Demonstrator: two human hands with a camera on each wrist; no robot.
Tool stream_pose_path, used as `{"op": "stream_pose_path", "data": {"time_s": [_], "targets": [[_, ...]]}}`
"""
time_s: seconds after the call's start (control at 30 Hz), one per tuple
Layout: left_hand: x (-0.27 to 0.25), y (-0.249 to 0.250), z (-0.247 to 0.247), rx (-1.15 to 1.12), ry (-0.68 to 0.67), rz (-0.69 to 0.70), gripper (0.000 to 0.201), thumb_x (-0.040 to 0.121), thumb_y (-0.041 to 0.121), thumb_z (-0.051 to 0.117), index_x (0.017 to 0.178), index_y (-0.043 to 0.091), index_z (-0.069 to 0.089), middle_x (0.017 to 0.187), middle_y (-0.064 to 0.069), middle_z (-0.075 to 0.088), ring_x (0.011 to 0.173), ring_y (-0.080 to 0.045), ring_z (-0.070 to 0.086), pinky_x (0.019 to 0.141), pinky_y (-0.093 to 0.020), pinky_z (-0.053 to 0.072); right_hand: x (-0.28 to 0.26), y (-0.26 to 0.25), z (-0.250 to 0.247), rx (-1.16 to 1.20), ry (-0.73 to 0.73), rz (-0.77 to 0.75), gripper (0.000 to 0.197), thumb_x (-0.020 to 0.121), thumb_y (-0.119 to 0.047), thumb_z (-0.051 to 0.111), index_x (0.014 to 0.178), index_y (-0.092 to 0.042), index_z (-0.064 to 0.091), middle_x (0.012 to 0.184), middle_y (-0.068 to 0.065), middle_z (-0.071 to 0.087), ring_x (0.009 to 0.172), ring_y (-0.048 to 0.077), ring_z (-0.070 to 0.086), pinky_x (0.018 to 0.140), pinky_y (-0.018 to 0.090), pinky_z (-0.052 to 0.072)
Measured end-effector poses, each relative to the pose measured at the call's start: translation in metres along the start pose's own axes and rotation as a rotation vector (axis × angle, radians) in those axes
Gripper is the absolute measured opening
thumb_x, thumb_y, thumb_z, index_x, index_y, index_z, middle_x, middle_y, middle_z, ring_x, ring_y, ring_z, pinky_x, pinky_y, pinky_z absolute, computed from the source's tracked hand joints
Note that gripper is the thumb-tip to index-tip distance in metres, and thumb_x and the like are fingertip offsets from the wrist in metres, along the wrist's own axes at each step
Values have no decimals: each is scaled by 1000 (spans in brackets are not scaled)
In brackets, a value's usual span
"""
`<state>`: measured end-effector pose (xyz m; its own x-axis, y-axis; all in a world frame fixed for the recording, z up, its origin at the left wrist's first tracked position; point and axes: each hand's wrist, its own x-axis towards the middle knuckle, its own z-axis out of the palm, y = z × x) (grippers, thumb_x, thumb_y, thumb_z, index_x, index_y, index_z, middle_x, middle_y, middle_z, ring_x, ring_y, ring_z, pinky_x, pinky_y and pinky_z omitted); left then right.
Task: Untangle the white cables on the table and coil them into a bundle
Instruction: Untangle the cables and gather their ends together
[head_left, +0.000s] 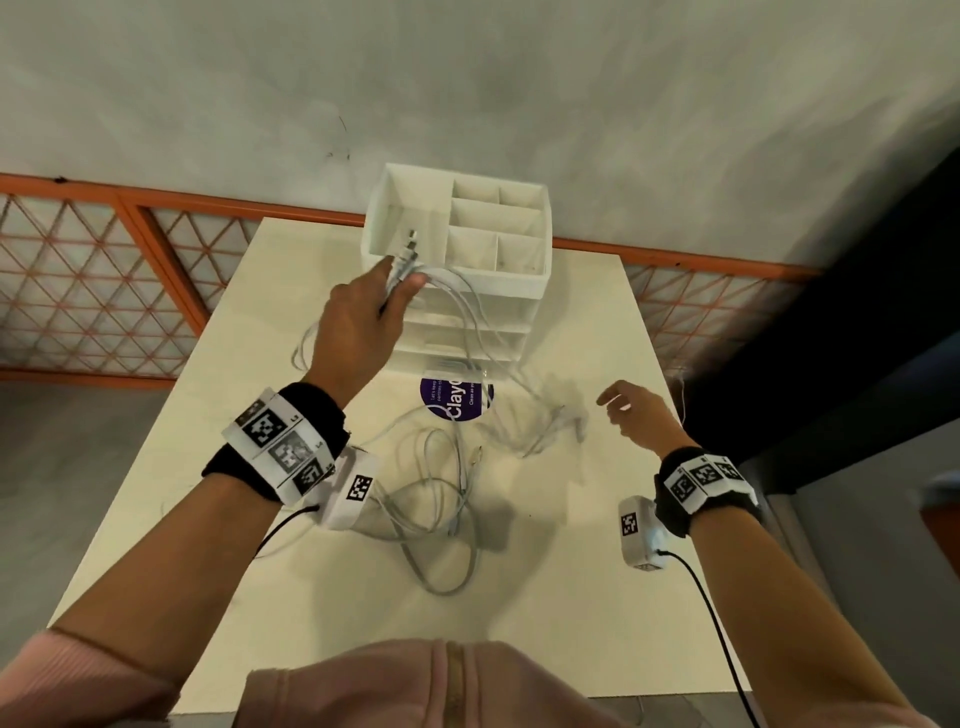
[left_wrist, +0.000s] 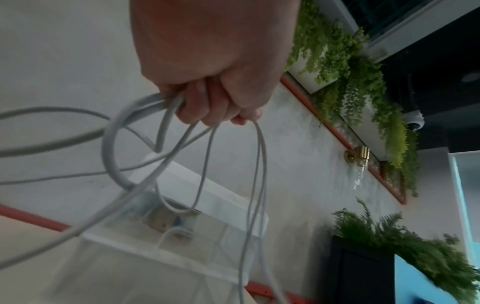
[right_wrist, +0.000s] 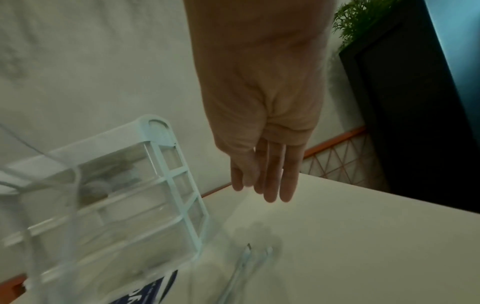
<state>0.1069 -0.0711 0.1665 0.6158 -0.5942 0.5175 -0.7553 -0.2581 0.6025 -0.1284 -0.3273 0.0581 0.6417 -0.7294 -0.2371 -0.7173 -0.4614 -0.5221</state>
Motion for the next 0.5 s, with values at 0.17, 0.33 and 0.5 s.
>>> {"op": "stream_pose_path", "data": {"time_s": [0.17, 0.33, 0.5], "targets": [[-10, 16, 28, -64, -160, 44, 47, 93, 46, 42, 116, 9, 60, 76, -17, 70, 67, -33, 65, 58, -37, 48, -15, -66, -11, 239, -236, -158, 42, 84, -30, 68, 124, -20, 56, 118, -3, 59, 105, 12, 57, 82, 19, 42], [-9, 34, 42, -142, -211, 53, 51, 90, 51, 40, 110, 9, 62, 87, -14, 73, 79, -31, 68, 69, -39, 51, -33, -141, -22, 454, -385, -397, 38, 86, -24, 67, 122, -17, 57, 113, -7, 64, 107, 4, 60, 93, 19, 46], [-10, 30, 27, -237, -346, 7, 36, 94, 36, 52, 122, 15, 56, 86, -6, 68, 77, -23, 62, 66, -23, 40, -10, -134, -36, 402, -135, -425, 22, 98, -6, 43, 81, -14, 54, 74, -3, 55, 54, -4, 57, 67, 21, 48]]}}
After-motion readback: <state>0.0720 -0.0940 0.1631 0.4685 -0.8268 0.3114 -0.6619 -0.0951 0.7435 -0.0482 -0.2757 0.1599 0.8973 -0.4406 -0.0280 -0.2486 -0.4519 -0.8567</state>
